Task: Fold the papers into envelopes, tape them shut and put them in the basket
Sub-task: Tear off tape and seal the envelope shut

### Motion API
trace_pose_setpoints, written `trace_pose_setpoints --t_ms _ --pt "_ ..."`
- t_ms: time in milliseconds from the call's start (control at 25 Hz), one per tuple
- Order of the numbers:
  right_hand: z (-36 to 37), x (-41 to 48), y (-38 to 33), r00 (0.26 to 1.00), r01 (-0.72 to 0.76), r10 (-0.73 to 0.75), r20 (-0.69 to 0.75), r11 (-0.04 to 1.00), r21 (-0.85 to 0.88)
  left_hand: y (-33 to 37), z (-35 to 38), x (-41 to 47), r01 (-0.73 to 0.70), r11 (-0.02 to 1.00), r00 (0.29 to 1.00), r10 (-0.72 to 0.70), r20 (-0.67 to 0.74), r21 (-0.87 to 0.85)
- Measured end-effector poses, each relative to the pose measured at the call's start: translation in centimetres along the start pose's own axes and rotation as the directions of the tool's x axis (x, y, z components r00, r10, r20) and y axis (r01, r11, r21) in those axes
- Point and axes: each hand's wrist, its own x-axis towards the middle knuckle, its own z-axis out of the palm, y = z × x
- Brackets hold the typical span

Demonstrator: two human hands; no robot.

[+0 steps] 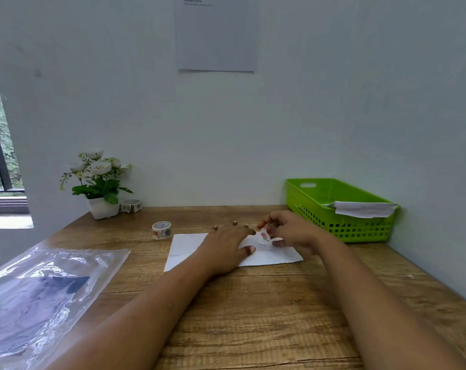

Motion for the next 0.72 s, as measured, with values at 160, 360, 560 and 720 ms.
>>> trace_pose_setpoints --t_ms 160,360,560,720 --pt "-2.2 0.4 1.1 0.964 -0.020 -0.016 -0.264 0.991 -0.132 -0.5 0.2 0.3 0.051 0.998 0.964 -0.041 0.261 -0.031" --pt "-1.9 0.4 1.5 0.992 -0.021 0.002 -0.129 0.989 -0.143 0.7 -1.0 0.2 0.060 0.997 0.956 -0.044 0.289 -0.045" --pt "-1.2 0.2 0.6 0.997 0.024 -0.047 -0.061 0.941 -0.338 2.0 0.7 0.1 -0.007 1.000 1.000 0.007 -0.023 -0.010" --pt "-0.9 0.6 1.0 0.989 0.086 -0.136 -0.062 0.857 -0.508 2.1 1.2 0.5 -0.037 0.996 0.999 0.034 -0.033 -0.083"
